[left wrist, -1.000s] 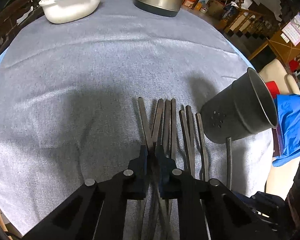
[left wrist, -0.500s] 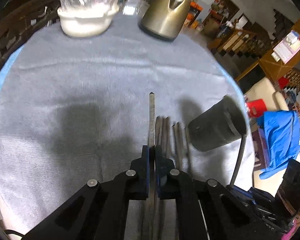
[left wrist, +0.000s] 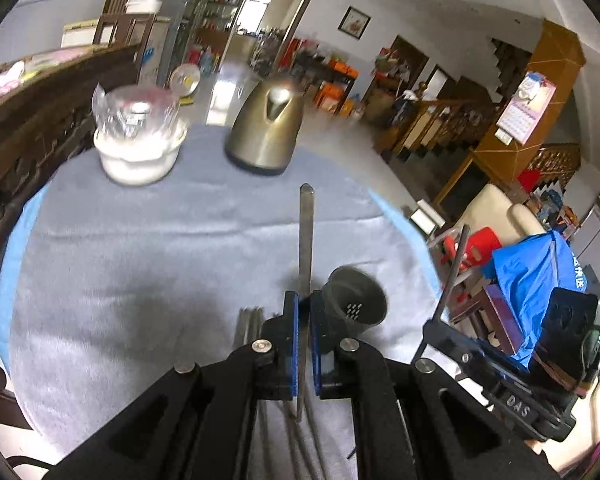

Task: Organize utensils
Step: 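Lift the chopstick with the right gripper and carry it over the grey cup, then lower the chopstick into the grey cup and open the right gripper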

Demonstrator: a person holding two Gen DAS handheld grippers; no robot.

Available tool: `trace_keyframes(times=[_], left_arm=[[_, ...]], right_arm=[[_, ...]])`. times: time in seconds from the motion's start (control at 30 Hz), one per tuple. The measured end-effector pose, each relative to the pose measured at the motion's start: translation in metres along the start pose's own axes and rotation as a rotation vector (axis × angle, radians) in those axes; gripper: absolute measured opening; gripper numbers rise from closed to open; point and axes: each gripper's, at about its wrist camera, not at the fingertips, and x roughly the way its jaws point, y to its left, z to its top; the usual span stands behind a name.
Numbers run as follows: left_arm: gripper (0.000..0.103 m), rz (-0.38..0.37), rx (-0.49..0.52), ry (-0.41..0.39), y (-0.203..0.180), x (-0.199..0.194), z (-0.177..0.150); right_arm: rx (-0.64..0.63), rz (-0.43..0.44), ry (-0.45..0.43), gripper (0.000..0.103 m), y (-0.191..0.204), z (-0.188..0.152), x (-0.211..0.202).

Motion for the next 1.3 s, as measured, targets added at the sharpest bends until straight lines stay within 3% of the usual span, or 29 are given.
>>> trace_keyframes(times=[0.33, 0.53, 0.63, 0.73, 0.83, 1.13, 1.2, 1.27, 1.3], left_arm=[[0.006, 0.000, 0.058, -0.109, -0.031, -0.025, 0.036], [0.006, 0.009, 0.077, -0.220, -0.052, -0.031, 0.065], [0.006, 0.003, 0.072, -0.250, -0.060, -0.025, 0.072], [0.006, 0.007, 0.083, -0.277, -0.068, -0.011, 0.074], [0.006, 0.017, 0.080, -0.251, -0.069, 0.009, 0.070], [0.006, 0.069, 0.079, -0.062, -0.057, 0.060, 0.040], [0.014, 0.070, 0.089, -0.055, -0.056, 0.056, 0.034], [0.047, 0.075, 0.098, -0.069, -0.055, 0.048, 0.029], [0.050, 0.079, 0.105, -0.084, -0.055, 0.042, 0.025]], right_arm=[[-0.033, -0.090, -0.222, 0.007, -0.003, 0.055, -0.012], [-0.095, -0.220, -0.380, 0.007, 0.002, 0.075, -0.012], [-0.134, -0.261, -0.413, 0.007, 0.003, 0.080, -0.005], [-0.151, -0.279, -0.394, 0.007, 0.003, 0.081, 0.008], [-0.163, -0.291, -0.345, 0.007, -0.002, 0.072, 0.021], [-0.079, -0.225, -0.168, 0.009, -0.027, 0.045, 0.023], [-0.042, -0.203, -0.153, 0.010, -0.031, 0.042, 0.018], [0.018, -0.169, -0.149, 0.023, -0.039, 0.039, 0.012], [0.054, -0.146, -0.155, 0.029, -0.044, 0.037, 0.006]])
